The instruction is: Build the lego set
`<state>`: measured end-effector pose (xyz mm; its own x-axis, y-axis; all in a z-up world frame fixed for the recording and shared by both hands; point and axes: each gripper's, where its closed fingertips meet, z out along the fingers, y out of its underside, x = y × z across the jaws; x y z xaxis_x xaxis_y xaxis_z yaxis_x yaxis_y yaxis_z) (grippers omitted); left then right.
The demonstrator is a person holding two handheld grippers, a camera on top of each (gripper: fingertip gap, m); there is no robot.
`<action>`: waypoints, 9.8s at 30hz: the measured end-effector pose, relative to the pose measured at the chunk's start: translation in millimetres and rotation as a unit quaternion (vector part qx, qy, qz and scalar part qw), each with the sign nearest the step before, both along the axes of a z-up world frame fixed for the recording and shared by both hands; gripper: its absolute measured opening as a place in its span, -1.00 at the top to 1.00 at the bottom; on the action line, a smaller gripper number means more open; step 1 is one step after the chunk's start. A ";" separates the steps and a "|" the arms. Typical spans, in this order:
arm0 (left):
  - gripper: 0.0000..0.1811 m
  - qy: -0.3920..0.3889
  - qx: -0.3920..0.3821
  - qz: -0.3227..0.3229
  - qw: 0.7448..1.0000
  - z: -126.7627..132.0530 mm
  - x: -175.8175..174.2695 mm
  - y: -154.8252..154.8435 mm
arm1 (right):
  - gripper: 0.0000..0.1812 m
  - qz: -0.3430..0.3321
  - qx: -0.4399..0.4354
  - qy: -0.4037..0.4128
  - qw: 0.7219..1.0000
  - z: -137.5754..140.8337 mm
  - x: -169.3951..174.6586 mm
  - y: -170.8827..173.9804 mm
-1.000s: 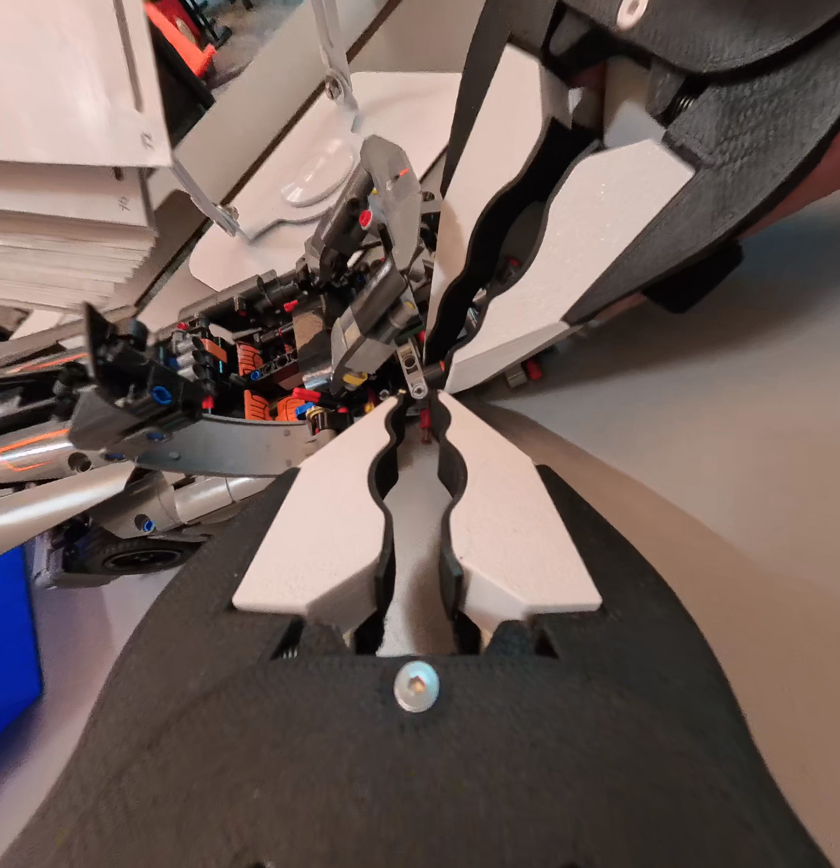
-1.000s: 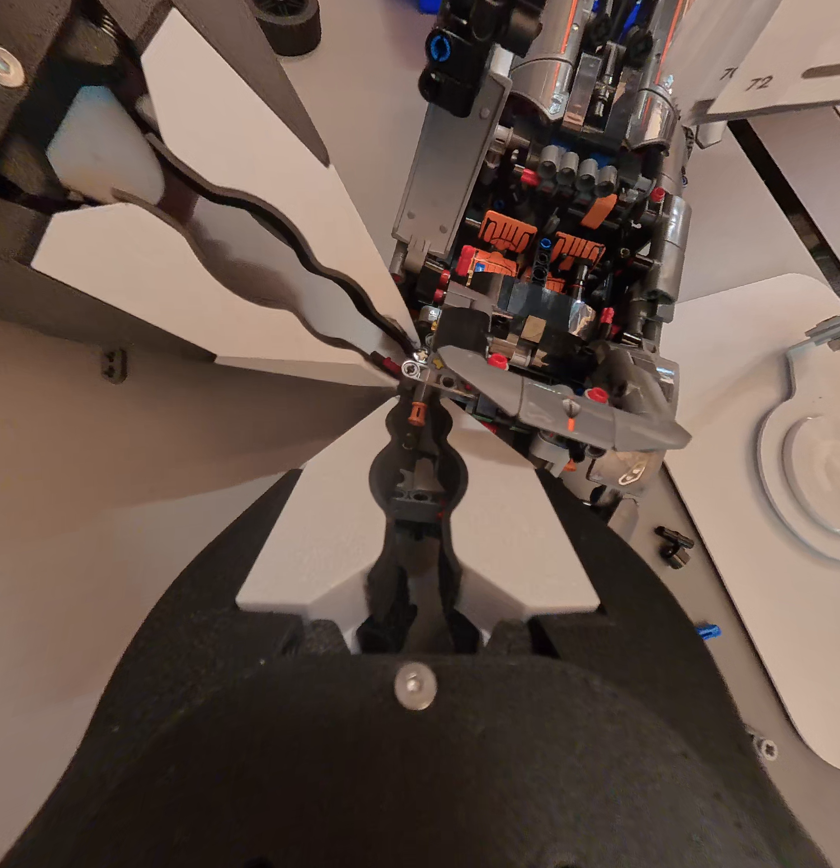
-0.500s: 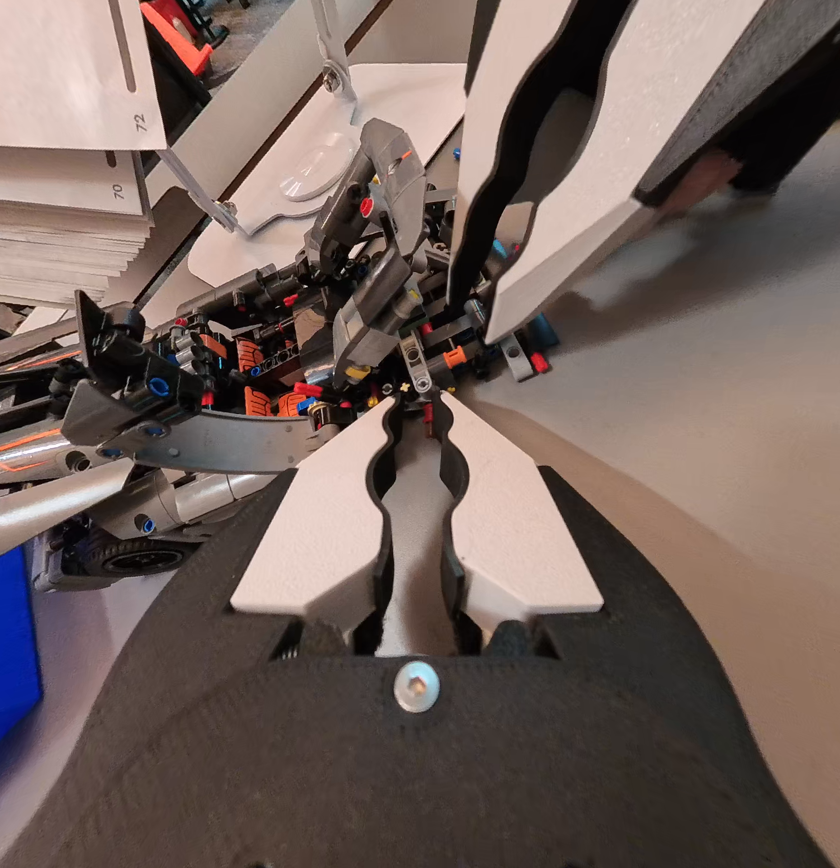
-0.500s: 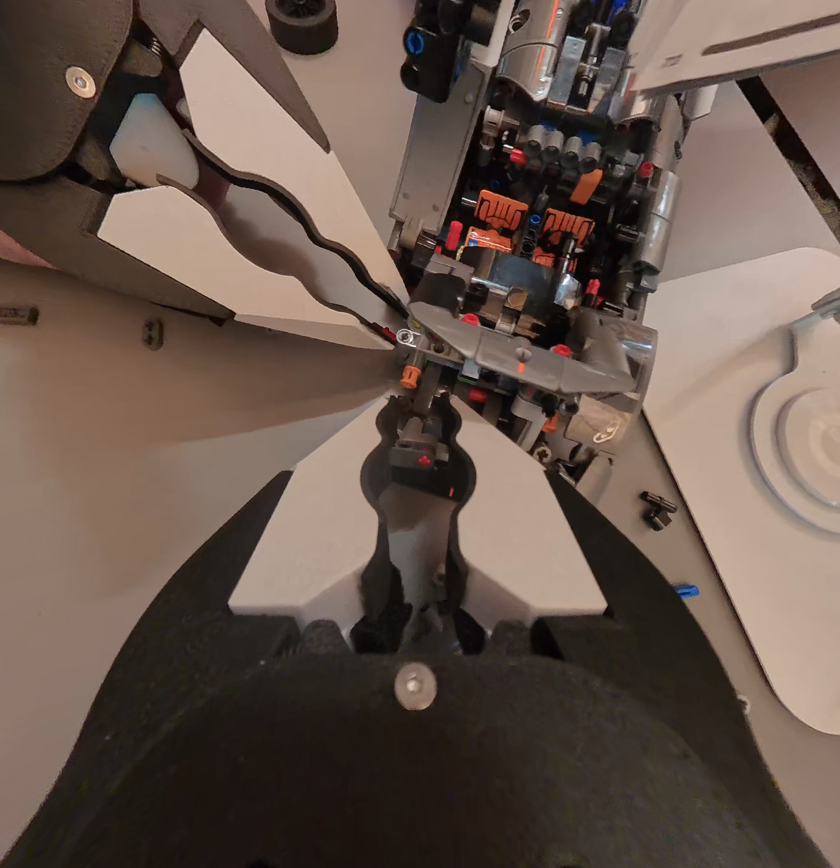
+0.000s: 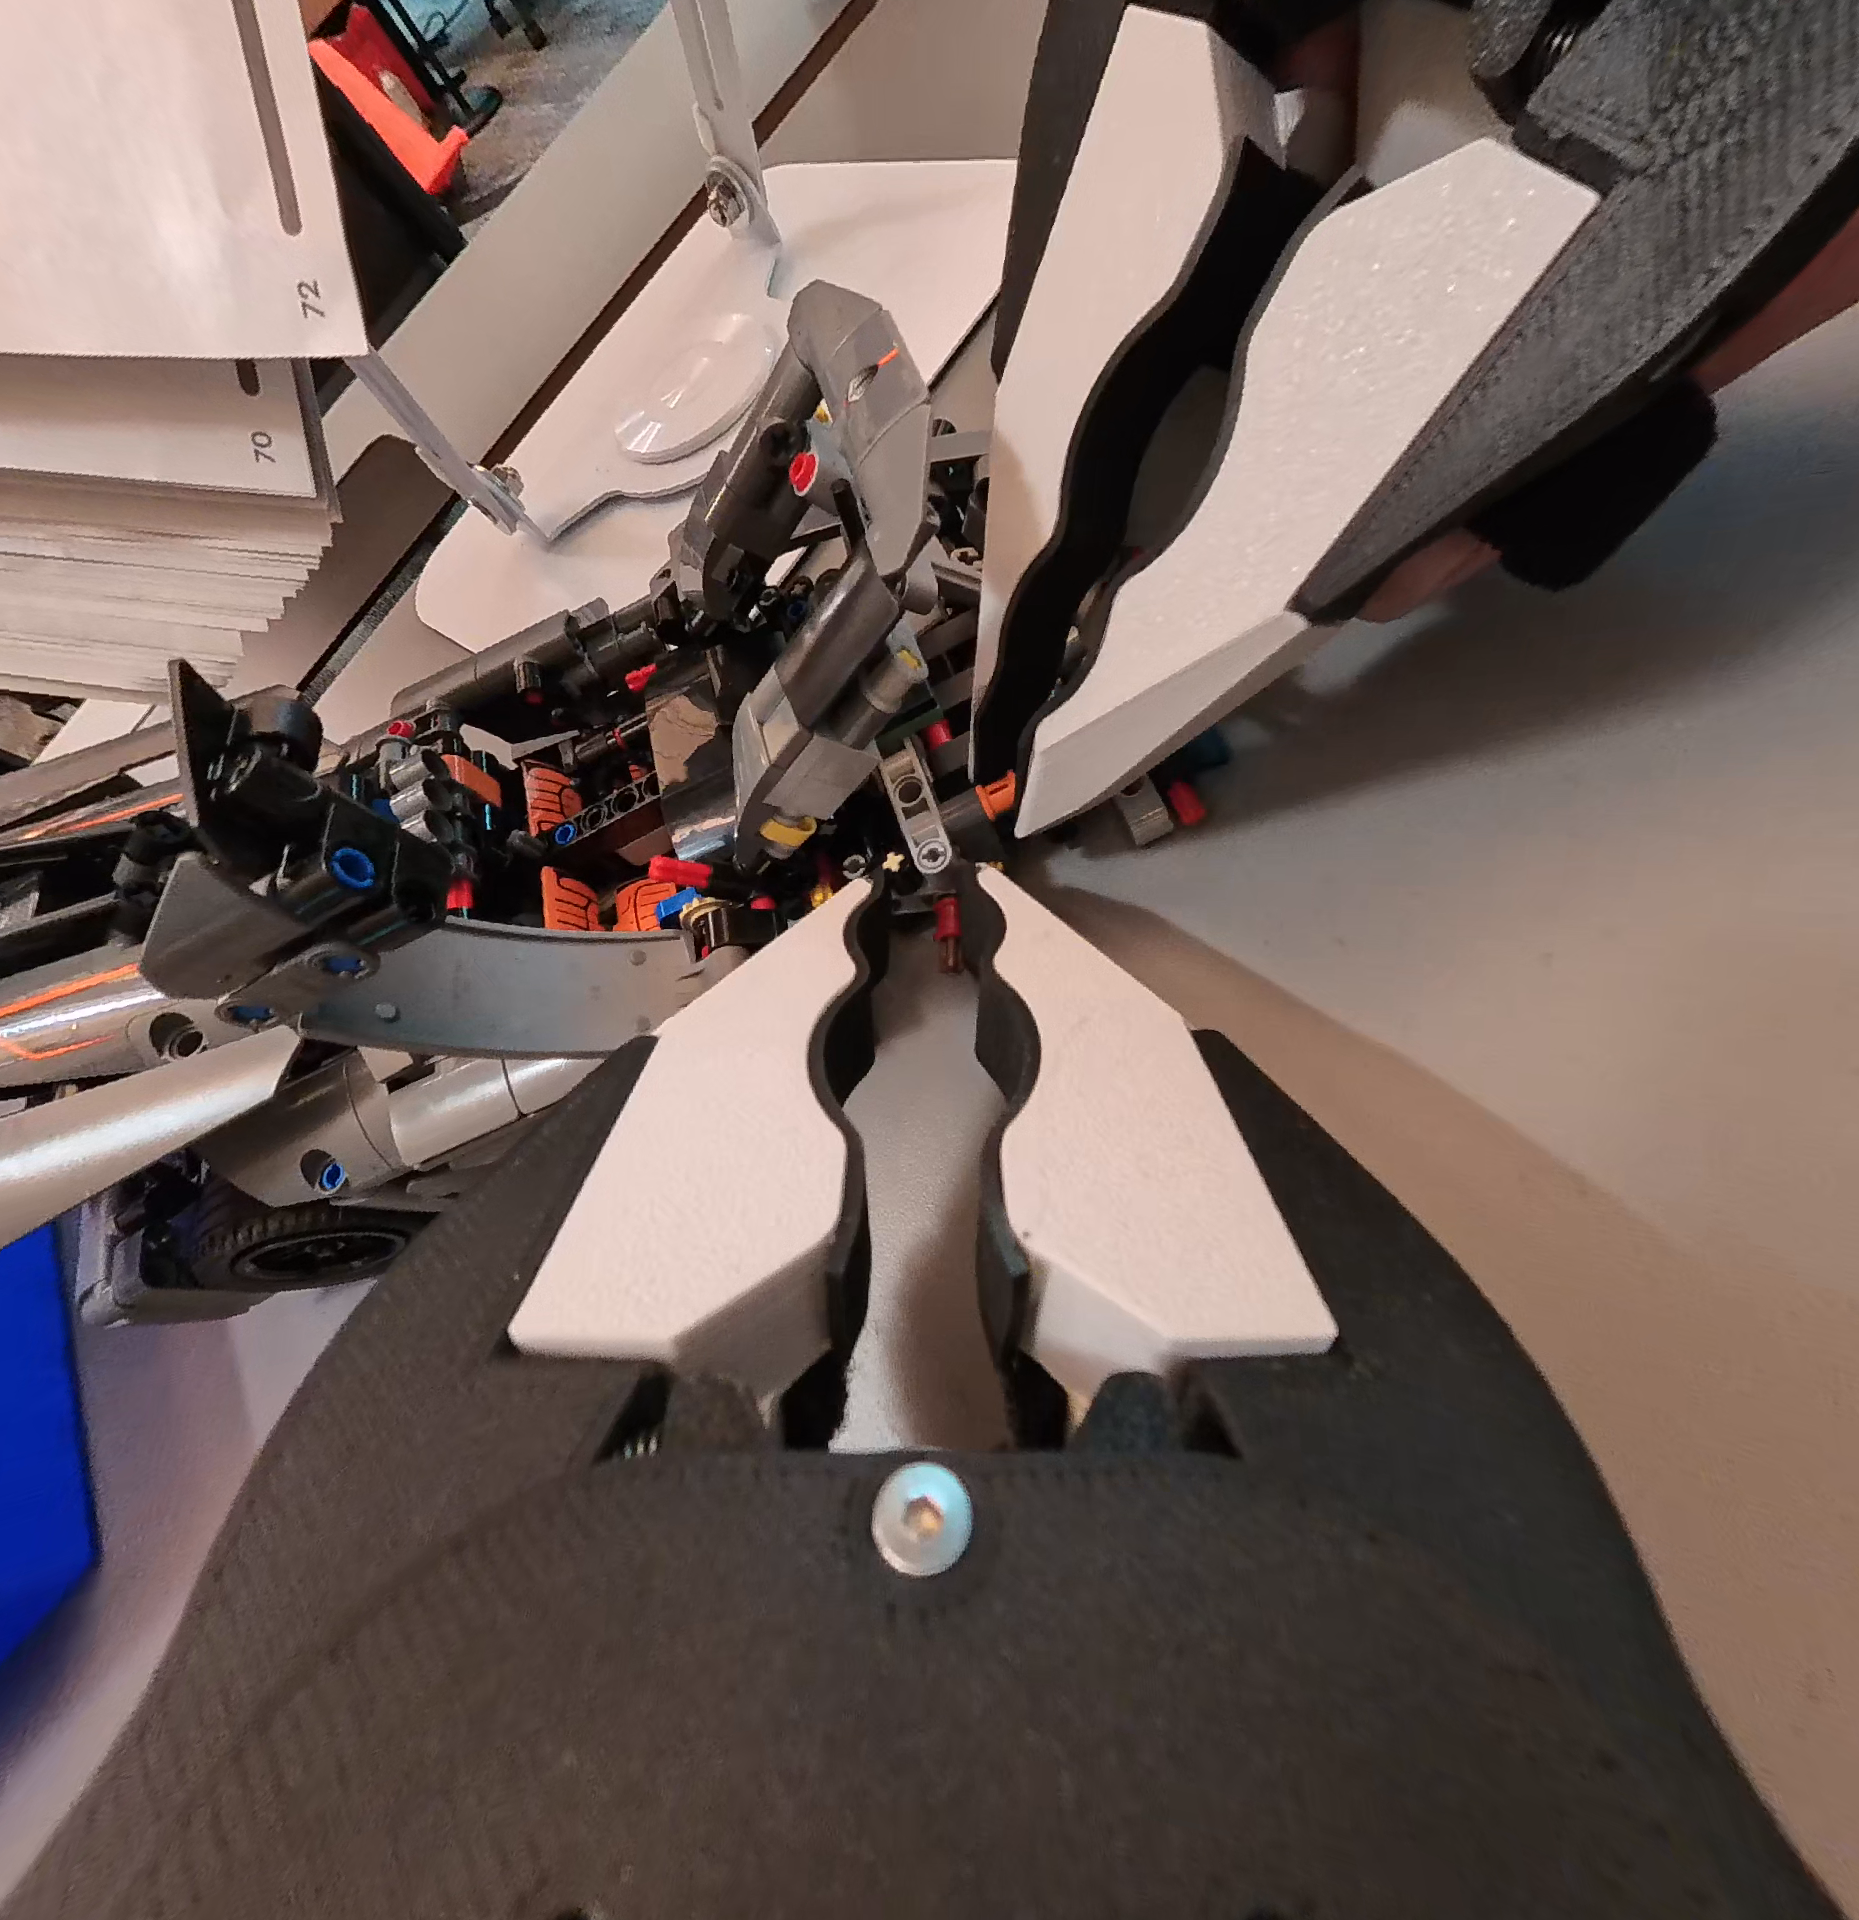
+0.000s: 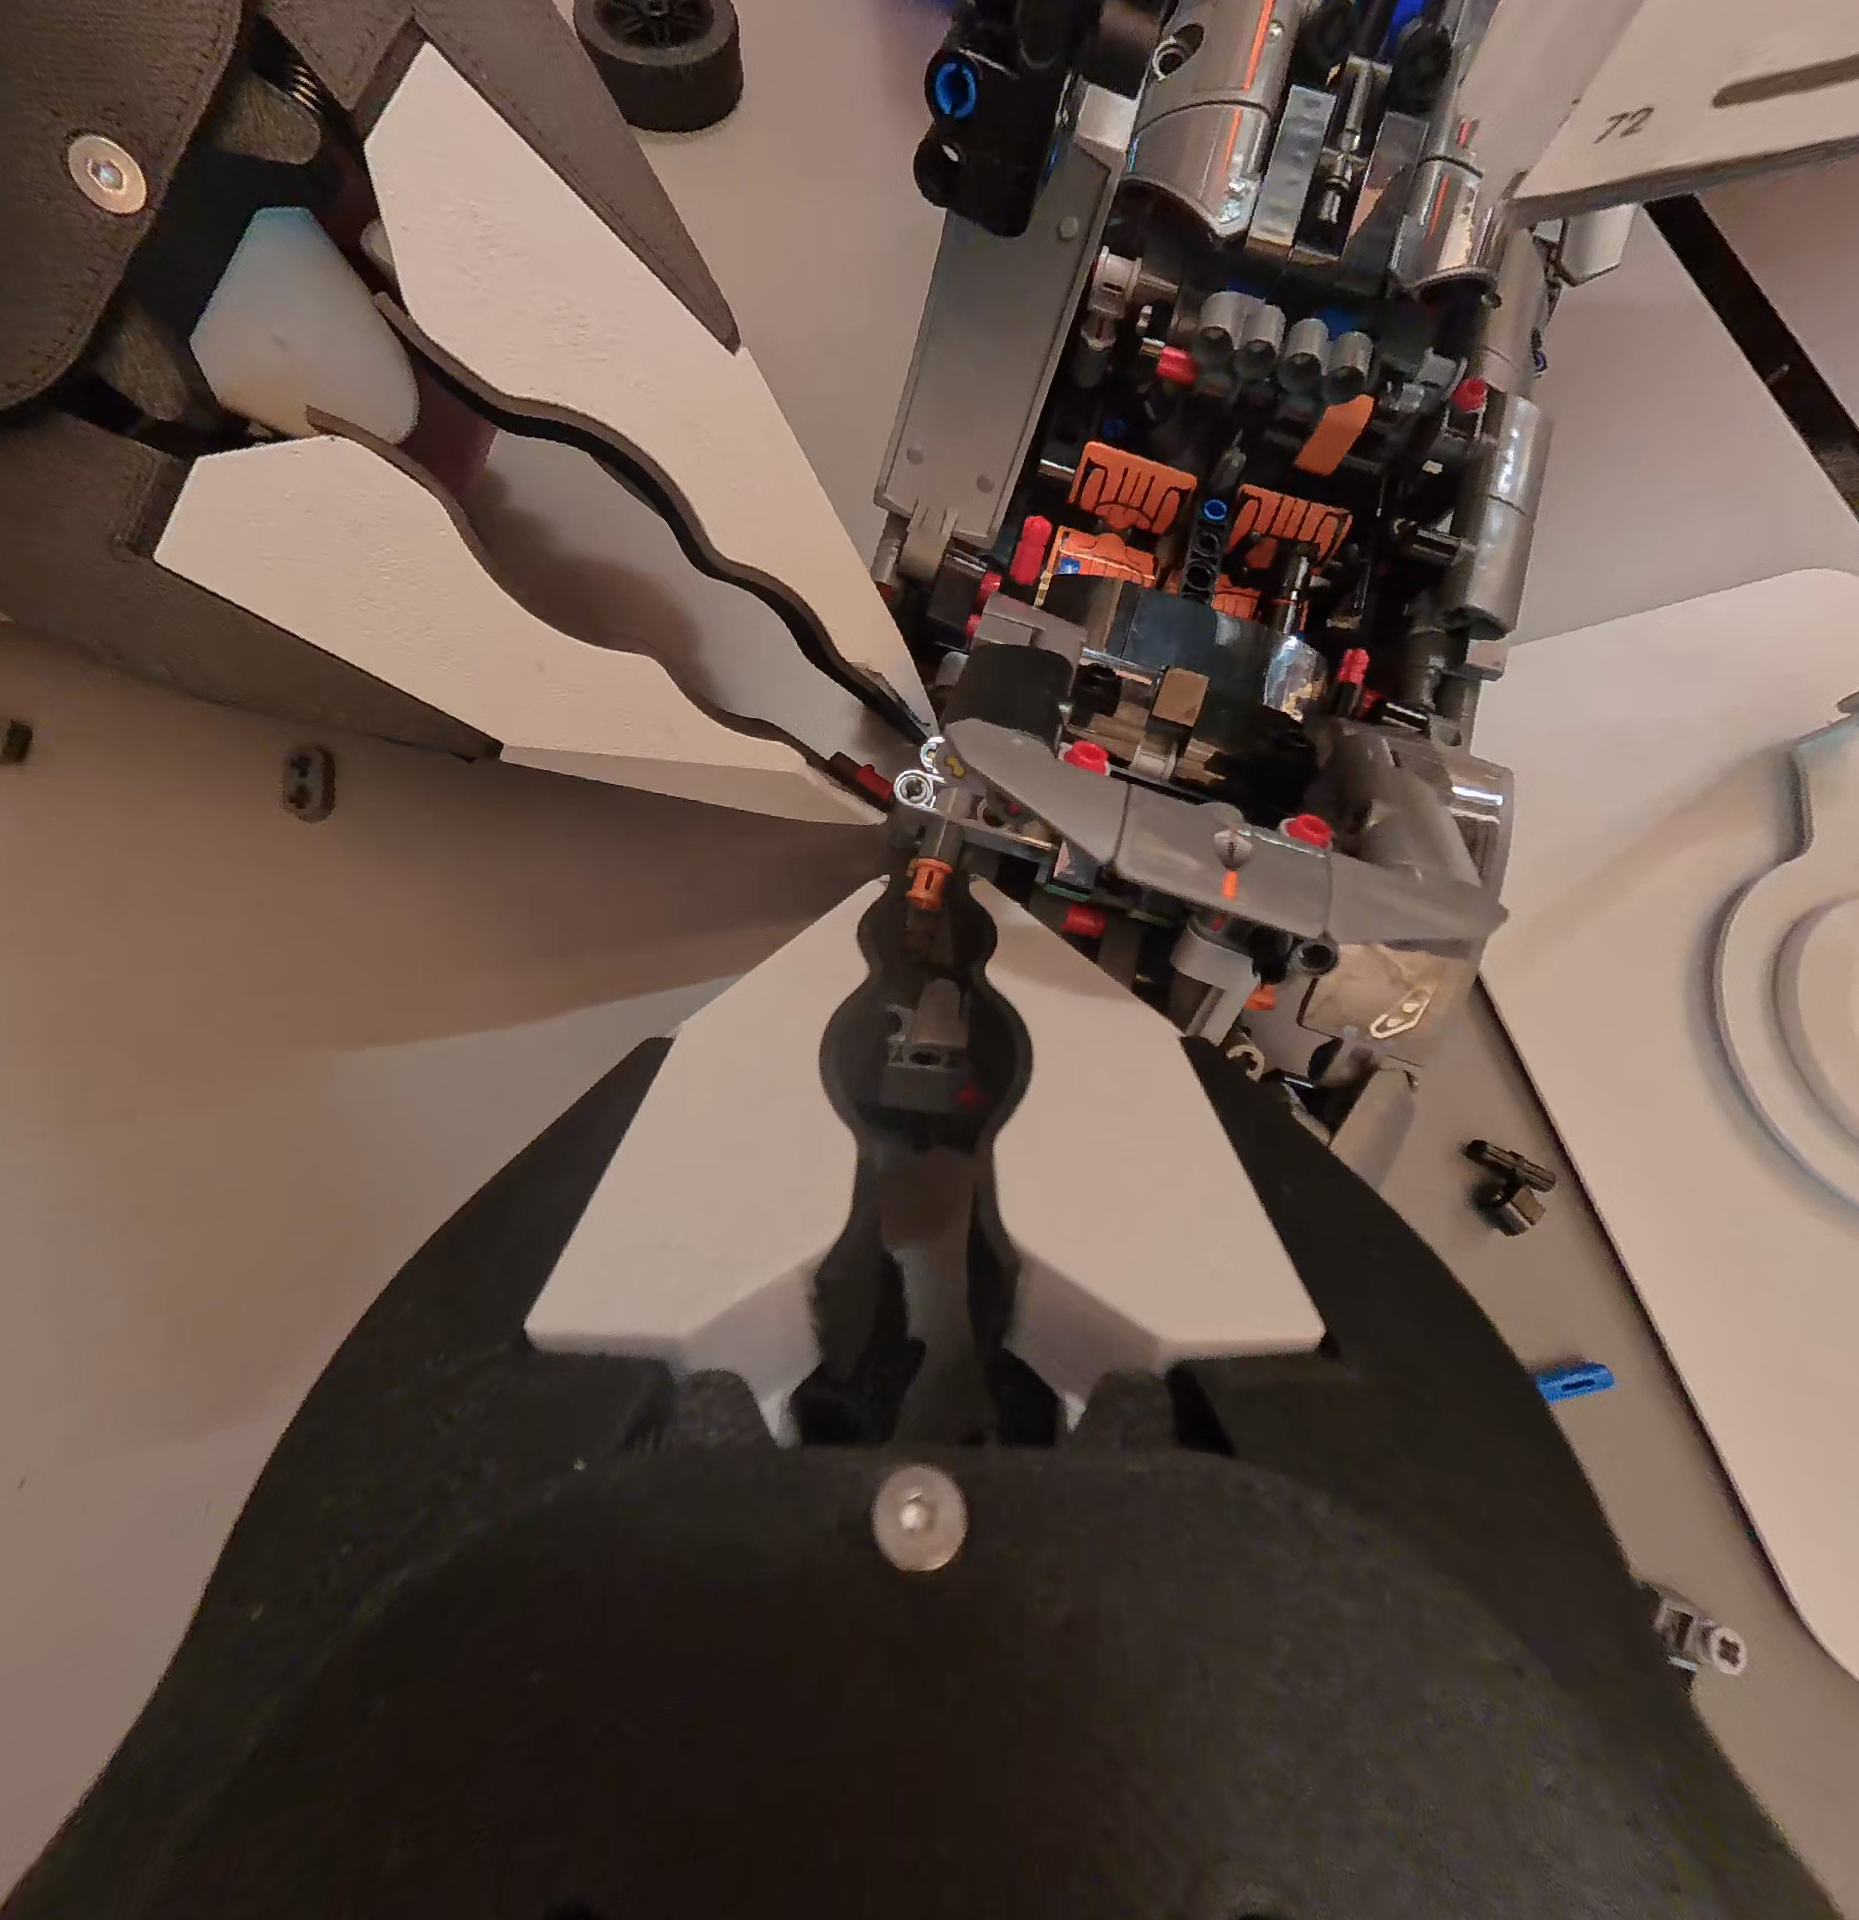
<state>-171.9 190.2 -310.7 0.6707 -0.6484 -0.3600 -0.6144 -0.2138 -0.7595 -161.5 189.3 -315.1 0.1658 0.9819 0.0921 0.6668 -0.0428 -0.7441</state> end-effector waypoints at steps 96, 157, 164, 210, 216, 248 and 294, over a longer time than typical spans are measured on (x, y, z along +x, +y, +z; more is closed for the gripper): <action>0.88 0.002 0.008 -0.012 1.000 0.9 1.5 -0.7 | 0.93 -0.002 0.004 0.002 1.000 1.1 -2.3 1.2; 0.86 0.026 0.023 0.036 0.999 0.3 -4.8 7.8 | 0.95 -0.040 0.029 0.006 0.999 0.6 -5.9 0.8; 0.87 0.039 0.035 0.040 0.998 1.0 -5.5 8.7 | 0.98 -0.046 0.023 0.009 0.999 0.9 -1.8 0.2; 0.95 0.090 0.020 -0.025 0.995 -10.8 -8.6 -3.8 | 0.94 -0.016 0.004 0.014 1.000 1.1 -2.1 -1.5; 0.95 0.091 0.023 -0.025 0.995 -11.0 -7.9 -3.6 | 0.93 0.001 0.072 0.020 0.997 14.2 -5.4 -5.3; 0.96 0.071 0.021 -0.056 0.996 -11.2 5.2 -7.7 | 0.87 0.109 0.349 -0.082 0.927 10.7 9.2 18.5; 0.96 0.064 0.018 -0.069 0.995 -11.2 6.0 -8.1 | 0.83 0.245 0.462 -0.086 0.848 6.9 0.8 25.1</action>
<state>-166.0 182.1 -321.9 0.5231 -0.7166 -0.4613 -0.7285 -0.0950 -0.6785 -160.7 214.4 -308.2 -0.3345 0.4239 0.8417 0.5380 0.8192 -0.1988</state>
